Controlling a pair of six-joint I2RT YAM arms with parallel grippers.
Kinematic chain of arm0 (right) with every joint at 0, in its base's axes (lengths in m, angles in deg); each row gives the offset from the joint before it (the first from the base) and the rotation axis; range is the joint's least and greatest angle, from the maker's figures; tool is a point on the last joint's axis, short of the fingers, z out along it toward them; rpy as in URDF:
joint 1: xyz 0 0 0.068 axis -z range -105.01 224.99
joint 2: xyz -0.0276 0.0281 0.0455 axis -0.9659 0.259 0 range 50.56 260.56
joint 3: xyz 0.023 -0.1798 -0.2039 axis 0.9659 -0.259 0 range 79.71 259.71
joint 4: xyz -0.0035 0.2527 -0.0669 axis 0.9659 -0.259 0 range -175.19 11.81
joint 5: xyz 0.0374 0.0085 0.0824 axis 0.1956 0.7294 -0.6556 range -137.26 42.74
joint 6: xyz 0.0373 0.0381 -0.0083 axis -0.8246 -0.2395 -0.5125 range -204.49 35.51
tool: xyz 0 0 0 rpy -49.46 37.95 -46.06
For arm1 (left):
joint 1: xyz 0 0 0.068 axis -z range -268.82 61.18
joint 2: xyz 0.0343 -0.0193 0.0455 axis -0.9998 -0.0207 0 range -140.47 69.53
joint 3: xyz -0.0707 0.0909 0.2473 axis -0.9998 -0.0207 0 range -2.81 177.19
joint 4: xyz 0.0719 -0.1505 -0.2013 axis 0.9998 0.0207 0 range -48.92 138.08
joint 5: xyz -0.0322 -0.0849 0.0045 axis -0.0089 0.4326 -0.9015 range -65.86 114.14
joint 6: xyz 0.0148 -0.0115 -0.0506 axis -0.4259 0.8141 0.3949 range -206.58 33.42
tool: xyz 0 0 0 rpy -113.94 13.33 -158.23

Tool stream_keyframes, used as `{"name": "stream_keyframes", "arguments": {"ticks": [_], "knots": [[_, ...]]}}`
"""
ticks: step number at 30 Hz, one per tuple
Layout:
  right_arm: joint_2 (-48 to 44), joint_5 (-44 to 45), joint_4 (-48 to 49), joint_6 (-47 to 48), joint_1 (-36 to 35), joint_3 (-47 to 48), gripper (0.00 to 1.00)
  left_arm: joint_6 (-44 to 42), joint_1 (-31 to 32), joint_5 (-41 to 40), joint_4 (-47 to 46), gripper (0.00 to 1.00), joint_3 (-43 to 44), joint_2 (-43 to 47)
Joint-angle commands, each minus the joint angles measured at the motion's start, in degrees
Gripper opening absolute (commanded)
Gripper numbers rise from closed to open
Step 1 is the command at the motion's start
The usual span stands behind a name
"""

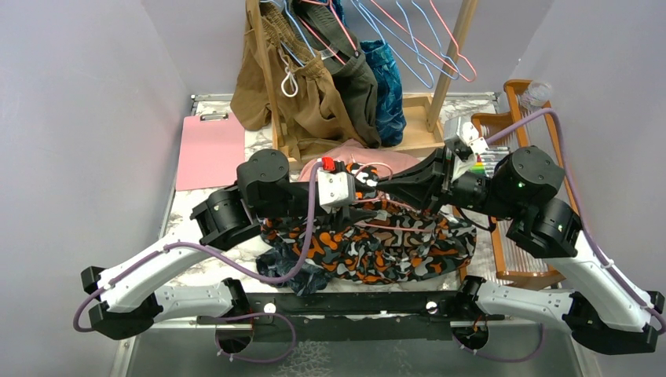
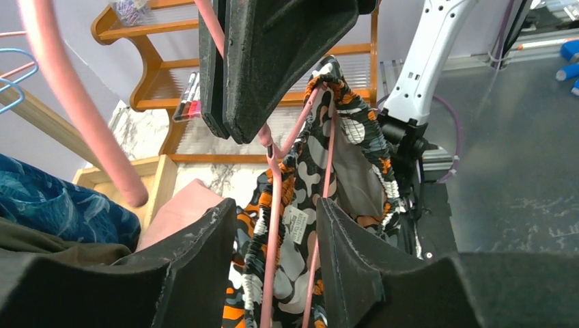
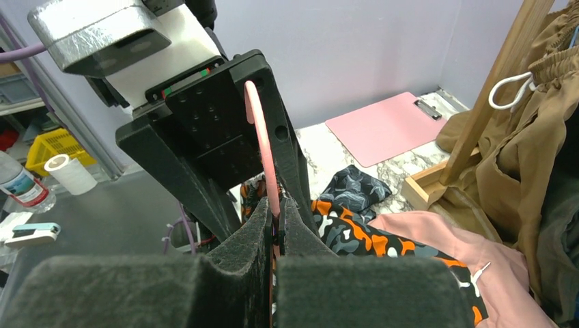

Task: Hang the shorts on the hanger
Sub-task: Hang the shorts on the hanger.

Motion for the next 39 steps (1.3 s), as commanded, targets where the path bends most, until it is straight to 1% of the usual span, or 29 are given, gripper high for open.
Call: {"name": "stream_keyframes", "arguments": {"ticks": [1, 5, 7, 8, 9, 11, 12, 13, 15, 16, 17, 18, 19, 23, 28, 30, 34, 39], "knots": [[0.24, -2.29, 3.66, 0.32, -0.14, -0.07, 0.01, -1.2, -0.1, -0.25, -0.51, 0.45, -0.32, -0.69], [0.58, -2.96, 3.71, 0.32, -0.14, -0.12, 0.01, -1.65, -0.1, -1.24, -0.61, 0.25, -0.62, -1.11], [0.61, -3.15, 3.72, 0.32, -0.15, -0.21, 0.01, -1.75, -0.1, -1.5, -1.03, 0.12, -0.95, -0.98], [0.61, -3.24, 3.73, 0.3, -0.13, -0.23, 0.01, -1.81, -0.1, -1.74, -1.34, 0.04, -1.14, -0.82], [0.51, -3.29, 3.61, 0.31, -0.13, -0.28, 0.01, -1.79, -0.1, -2.58, -1.72, 0.0, -1.42, -0.56], [0.4, -3.29, 3.34, 0.31, -0.15, -0.52, 0.01, -1.63, -0.1, -4.55, -3.09, 0.0, -2.5, 0.48], [0.34, -2.76, 2.99, 0.21, -0.14, -0.46, 0.05, -1.54, -0.1, -6.3, -4.18, 0.0, -3.33, 1.23], [0.33, -2.04, 2.57, 0.08, -0.14, -0.4, 0.16, -1.56, -0.1, -8.37, -5.35, 0.0, -4.13, 2.17], [0.09, -0.31, 1.44, -0.03, -0.15, -0.04, 0.4, -1.7, -0.1, -13.62, -6.93, 0.0, -5.44, 3.73], [-0.1, 0.83, 0.8, -0.11, -0.15, 0.29, 0.5, -1.89, -0.1, -15.87, -7.56, 0.0, -6.07, 4.55], [-0.34, 2.22, 0.16, -0.2, -0.1, 0.53, 0.58, -1.93, -0.1, -18.33, -8.43, 0.0, -6.58, 5.4], [-0.66, 3.69, -0.68, -0.29, -0.1, 0.88, 0.63, -1.93, -0.1, -20.47, -8.95, 0.0, -6.99, 6.15], [-1.12, 5.77, -1.4, -0.41, -0.14, 1.18, 0.66, -1.93, -0.1, -22.27, -9.34, 0.0, -7.34, 6.93], [-3.44, 15.88, -4.26, -1.13, -0.15, 1.03, 0.66, -1.83, -0.1, -26.72, -9.87, 0.0, -7.9, 10.24], [-4.54, 28.99, -8.68, -2.81, -0.15, -0.21, 0.59, -2.01, -0.1, -27.88, -8.91, 0.0, -6.84, 12.4], [-3.96, 31.08, -9.61, -3.46, -0.15, -0.55, 0.59, -2.11, -0.1, -27.62, -8.57, 0.0, -6.07, 12.56], [-2.64, 32.29, -8.66, -4.36, -0.15, -0.88, 0.59, -2.0, -0.1, -26.51, -8.41, 0.0, -4.61, 12.23], [-0.12, 34.09, -8.22, -4.69, -0.14, 1.01, 0.58, -1.67, -0.1, -24.49, -8.41, 0.0, -1.1, 11.1]]}}
